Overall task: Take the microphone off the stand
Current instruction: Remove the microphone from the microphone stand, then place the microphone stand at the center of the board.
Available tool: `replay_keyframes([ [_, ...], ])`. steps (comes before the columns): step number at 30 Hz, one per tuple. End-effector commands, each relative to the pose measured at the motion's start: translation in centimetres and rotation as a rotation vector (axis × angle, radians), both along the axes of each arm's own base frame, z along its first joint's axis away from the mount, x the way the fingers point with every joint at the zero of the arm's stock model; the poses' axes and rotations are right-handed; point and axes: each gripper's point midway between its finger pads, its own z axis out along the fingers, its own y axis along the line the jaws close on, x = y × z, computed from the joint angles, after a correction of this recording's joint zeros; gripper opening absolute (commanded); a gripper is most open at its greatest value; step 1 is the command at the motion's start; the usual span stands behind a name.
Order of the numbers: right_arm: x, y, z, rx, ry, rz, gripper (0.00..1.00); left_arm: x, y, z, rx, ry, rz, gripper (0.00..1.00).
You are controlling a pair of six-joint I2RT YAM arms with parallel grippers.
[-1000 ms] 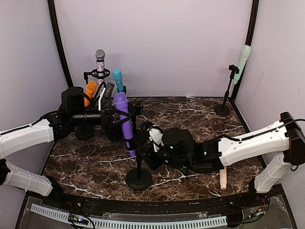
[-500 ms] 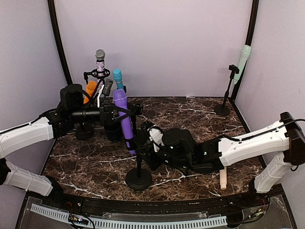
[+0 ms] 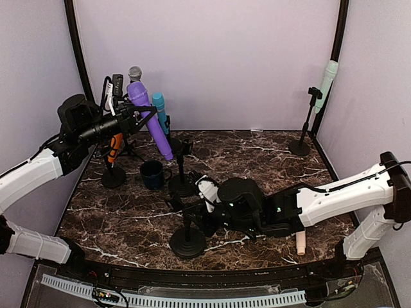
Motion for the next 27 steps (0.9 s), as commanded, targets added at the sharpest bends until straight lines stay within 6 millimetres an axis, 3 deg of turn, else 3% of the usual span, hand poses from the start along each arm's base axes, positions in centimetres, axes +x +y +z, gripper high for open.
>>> replay_keyframes([
  [1,-3.4,-6.2,-11.5,-0.423,0.181,0.047,0.0,0.0,1.3,3.5,-0.024,-0.147,0.075,0.0],
  [7,-2.2,-6.7,-10.2,-0.397,0.158,-0.039,0.0,-0.2,2.2,4.4,-0.008,-0.178,0.13,0.0],
  [12,-0.1,-7.2,-5.6,-0.286,0.102,-0.176,0.0,-0.6,3.2,4.0,0.03,-0.181,0.174,0.0],
  [20,3.2,-8.1,1.9,-0.118,-0.037,-0.355,0.0,-2.0,3.3,0.2,0.108,-0.113,0.14,0.0],
  [27,6.1,-9.0,4.4,-0.06,-0.118,-0.478,0.0,-3.9,3.3,-2.9,0.153,-0.087,0.082,0.0],
])
